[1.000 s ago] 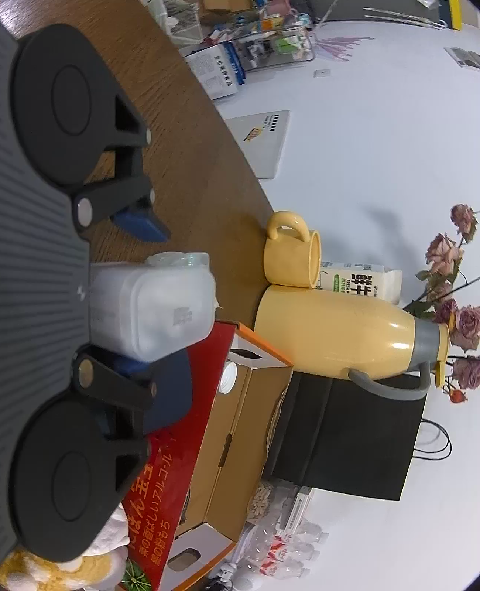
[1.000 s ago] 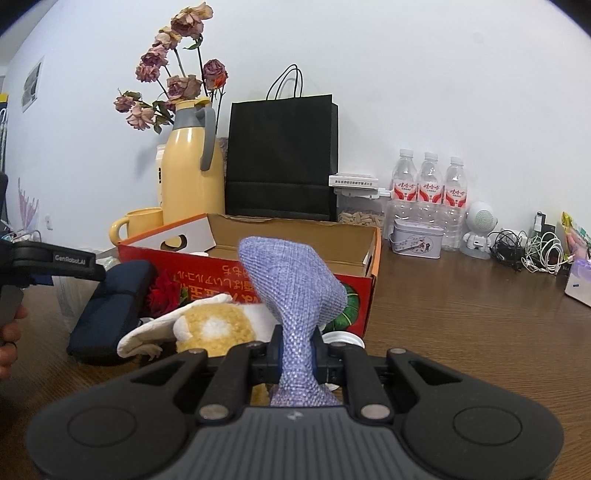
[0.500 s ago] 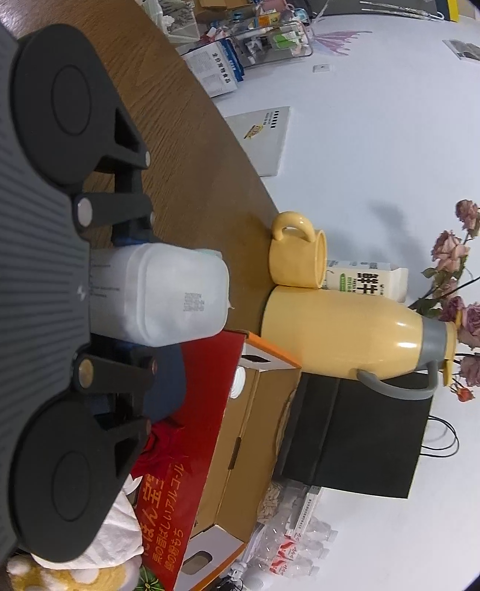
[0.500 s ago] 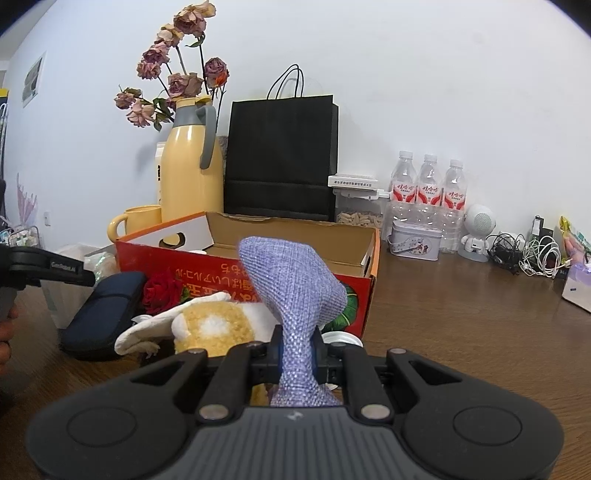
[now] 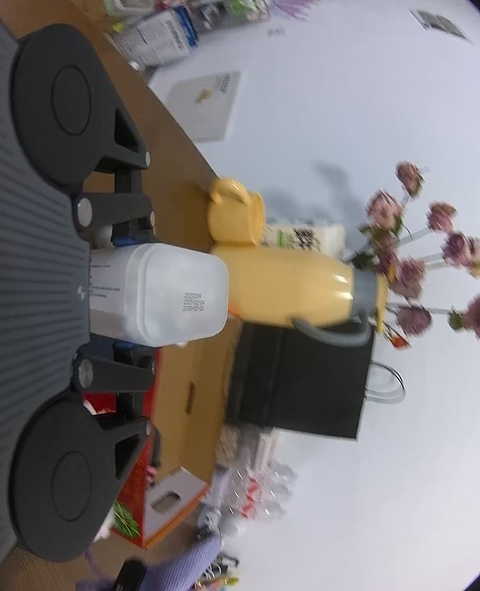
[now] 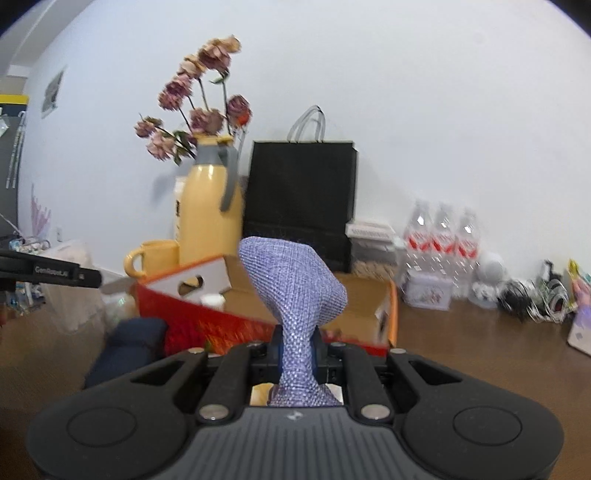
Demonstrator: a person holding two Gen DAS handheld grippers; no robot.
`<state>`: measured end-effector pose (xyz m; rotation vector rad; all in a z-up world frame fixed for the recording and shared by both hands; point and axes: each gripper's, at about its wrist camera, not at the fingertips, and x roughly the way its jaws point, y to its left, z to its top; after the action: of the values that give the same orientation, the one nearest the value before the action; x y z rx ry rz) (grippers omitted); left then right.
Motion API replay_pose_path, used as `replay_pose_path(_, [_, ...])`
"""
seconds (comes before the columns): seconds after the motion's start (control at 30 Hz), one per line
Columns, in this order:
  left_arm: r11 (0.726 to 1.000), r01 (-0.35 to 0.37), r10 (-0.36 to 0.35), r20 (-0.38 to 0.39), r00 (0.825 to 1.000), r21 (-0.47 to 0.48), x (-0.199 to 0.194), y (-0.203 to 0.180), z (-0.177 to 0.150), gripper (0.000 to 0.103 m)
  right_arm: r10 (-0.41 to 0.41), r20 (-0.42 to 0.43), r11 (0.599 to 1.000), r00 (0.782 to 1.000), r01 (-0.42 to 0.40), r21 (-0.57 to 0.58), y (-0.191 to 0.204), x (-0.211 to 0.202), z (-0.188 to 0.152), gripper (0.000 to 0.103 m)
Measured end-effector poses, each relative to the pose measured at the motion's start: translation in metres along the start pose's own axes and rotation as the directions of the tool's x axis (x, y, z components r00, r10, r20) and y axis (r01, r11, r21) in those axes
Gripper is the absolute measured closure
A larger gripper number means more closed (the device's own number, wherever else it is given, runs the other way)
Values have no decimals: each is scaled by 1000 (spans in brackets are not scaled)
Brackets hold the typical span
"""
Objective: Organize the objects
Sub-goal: 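Place the clear container and purple bag into the box with both tools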
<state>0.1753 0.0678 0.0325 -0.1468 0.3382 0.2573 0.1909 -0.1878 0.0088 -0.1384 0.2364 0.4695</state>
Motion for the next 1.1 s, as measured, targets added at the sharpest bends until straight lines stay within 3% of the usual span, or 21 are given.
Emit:
replay_pose_path(0.17, [998, 60, -60, 26, 998, 24, 14, -18, 24, 61, 16, 30, 1000, 999, -16, -10, 13, 24, 30, 92])
replay_pose_path(0.4, [992, 123, -124, 14, 992, 41, 61, -49, 49, 61, 17, -28, 999, 999, -16, 30, 13, 88, 52, 92])
replay_pose_path(0.67, [993, 119, -117, -51, 992, 25, 128, -66, 51, 61, -10, -146, 996, 989, 23, 91, -4, 155, 36, 92])
replay_pose_path(0.87, [991, 121, -114, -109, 987, 63, 147, -72, 36, 61, 8, -183, 993, 983, 14, 120, -14, 163, 28, 92])
replay_pose_path(0.97, [990, 115, -106, -119, 987, 77, 147, -72, 33, 60, -7, -217, 992, 976, 34, 121, -16, 165, 25, 84])
replay_pose_path(1.03, [990, 107, -97, -108, 989, 90, 144, -72, 31, 55, -16, -230, 993, 973, 43, 112, -15, 164, 24, 82])
replay_pose_path(1.07, [991, 96, -86, -99, 991, 97, 142, -72, 31, 40, -18, -234, 993, 972, 45, 111, -15, 163, 24, 72])
replay_pose_path(1.1, [991, 87, -78, -91, 993, 97, 141, -72, 32, 19, -22, -237, 993, 971, 50, 111, -15, 163, 24, 51])
